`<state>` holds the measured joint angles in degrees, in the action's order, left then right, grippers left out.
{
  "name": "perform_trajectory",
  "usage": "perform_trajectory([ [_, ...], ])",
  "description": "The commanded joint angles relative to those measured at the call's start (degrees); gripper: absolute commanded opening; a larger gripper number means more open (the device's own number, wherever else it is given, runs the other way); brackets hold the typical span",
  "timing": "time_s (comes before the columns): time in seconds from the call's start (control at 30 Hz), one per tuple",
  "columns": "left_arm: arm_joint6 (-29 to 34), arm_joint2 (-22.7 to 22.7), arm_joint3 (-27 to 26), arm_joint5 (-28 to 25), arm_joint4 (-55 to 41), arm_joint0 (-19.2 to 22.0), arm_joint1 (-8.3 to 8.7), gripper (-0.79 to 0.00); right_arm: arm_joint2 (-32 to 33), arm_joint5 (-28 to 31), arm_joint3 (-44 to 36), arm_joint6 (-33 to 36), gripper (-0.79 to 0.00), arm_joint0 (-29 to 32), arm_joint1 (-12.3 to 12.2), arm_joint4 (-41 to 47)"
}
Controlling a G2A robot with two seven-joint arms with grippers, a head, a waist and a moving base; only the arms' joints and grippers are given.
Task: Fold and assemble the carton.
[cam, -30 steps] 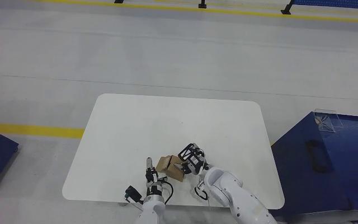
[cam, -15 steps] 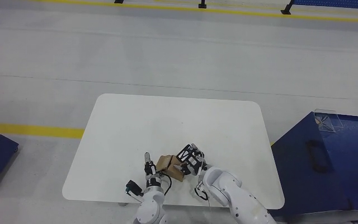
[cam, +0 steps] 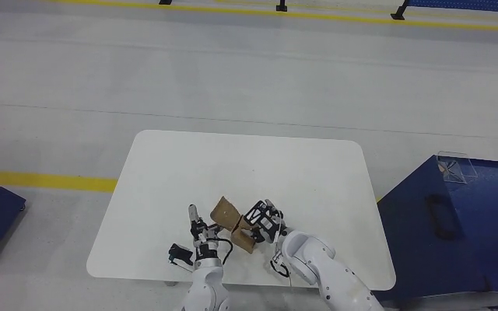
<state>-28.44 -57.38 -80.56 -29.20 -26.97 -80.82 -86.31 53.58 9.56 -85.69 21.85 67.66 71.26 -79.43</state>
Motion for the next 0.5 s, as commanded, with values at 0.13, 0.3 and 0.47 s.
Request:
perform_trajectory([
  [0.13,4.99,-0.65,-2.49,-1.23,2.53,-1.91,0.11,0.0,1.52,-0.69,-0.67,0.04,0.0,-0.13,-0.02,-0.42],
  [0.3,6.02,-0.78,-3.5,2.16,4.35,-2.78,0.02,0.0,6.45,-0.83,-2.69,1.47,0.0,0.82,-0.84,-0.12],
  [0.47,7.05,-0.34,-3.35,5.68,6.36,-2.56,-0.2,0.0,13.88,4.1,-6.23,3.64,0.0,3.5,-2.16,5.27],
])
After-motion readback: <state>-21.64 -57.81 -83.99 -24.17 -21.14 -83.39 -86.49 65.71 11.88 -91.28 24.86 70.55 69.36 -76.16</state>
